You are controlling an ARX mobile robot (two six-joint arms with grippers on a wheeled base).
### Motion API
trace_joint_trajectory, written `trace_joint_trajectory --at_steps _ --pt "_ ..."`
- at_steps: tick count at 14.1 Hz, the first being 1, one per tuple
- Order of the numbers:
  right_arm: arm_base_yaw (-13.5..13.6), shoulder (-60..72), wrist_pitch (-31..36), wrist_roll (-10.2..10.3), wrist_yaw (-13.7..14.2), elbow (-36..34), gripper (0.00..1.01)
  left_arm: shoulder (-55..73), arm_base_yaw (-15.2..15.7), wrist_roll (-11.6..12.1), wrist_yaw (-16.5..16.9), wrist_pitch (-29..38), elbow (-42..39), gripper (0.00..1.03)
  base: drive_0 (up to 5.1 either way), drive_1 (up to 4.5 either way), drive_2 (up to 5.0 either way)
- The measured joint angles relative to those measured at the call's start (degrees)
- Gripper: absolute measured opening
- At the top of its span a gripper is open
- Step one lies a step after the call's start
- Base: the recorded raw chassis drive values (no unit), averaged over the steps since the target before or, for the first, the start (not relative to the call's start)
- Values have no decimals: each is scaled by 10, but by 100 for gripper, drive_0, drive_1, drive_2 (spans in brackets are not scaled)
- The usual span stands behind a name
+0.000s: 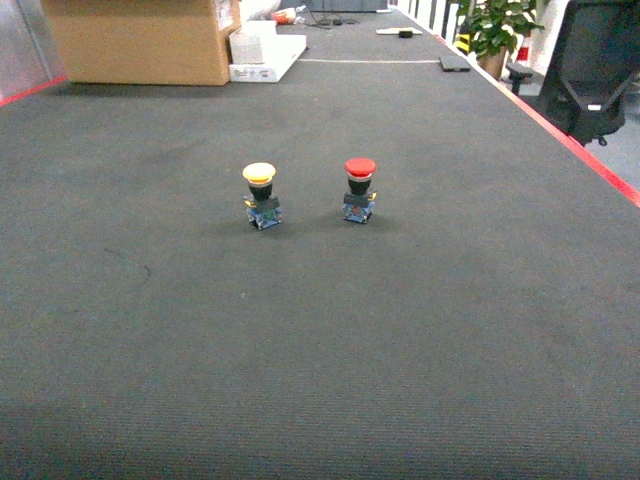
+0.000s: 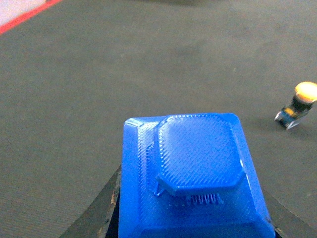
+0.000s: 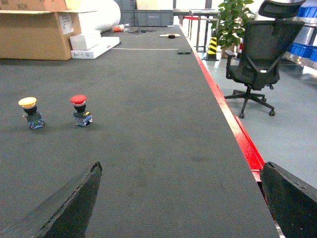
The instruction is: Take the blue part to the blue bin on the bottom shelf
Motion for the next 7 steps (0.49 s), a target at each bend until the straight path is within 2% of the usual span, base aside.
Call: trace_joint_trajectory --at_steps 3,5,6,7 --pt "0 0 0 0 0 0 98 -284 -51 -10 -38 -179 -17 44 0 0 0" --pt "0 0 0 0 0 0 98 -454 -100 -4 -97 -303 -26 44 0 0 0" --pt "0 0 0 0 0 0 98 -513 -113 -4 -113 -342 -29 44 0 0 0" --pt "0 0 0 0 0 0 98 -534 -116 -3 -116 -337 -29 44 0 0 0"
